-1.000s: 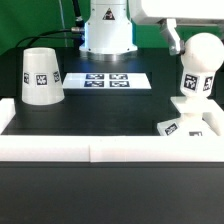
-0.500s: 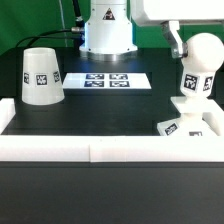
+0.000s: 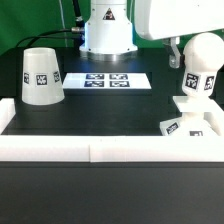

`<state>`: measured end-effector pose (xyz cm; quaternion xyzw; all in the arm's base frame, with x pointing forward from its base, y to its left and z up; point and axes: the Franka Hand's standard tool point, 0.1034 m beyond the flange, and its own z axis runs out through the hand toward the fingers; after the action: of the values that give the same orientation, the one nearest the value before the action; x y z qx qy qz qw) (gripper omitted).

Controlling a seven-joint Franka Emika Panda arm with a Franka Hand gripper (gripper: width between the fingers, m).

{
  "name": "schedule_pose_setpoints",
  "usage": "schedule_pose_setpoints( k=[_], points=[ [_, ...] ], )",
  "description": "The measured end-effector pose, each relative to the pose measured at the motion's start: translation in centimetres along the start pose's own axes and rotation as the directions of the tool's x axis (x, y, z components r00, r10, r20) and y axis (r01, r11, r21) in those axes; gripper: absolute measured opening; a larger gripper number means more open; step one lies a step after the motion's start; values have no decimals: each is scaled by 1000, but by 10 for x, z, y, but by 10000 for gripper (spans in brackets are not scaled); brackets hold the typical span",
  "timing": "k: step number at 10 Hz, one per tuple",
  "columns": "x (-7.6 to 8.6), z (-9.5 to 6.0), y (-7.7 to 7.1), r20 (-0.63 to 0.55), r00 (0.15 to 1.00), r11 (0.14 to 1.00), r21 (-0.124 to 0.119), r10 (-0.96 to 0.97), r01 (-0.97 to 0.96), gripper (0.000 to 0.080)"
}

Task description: Assemble lamp

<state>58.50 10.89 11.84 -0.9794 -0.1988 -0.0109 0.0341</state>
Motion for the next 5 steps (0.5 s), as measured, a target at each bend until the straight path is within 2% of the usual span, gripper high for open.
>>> schedule_pose_setpoints(
  k=[1, 5],
  points=[
    [0, 0, 0, 40, 999, 1000, 6, -11, 11, 699],
    [11, -10, 7, 17, 1000, 1000, 1, -8, 8, 699]
  ],
)
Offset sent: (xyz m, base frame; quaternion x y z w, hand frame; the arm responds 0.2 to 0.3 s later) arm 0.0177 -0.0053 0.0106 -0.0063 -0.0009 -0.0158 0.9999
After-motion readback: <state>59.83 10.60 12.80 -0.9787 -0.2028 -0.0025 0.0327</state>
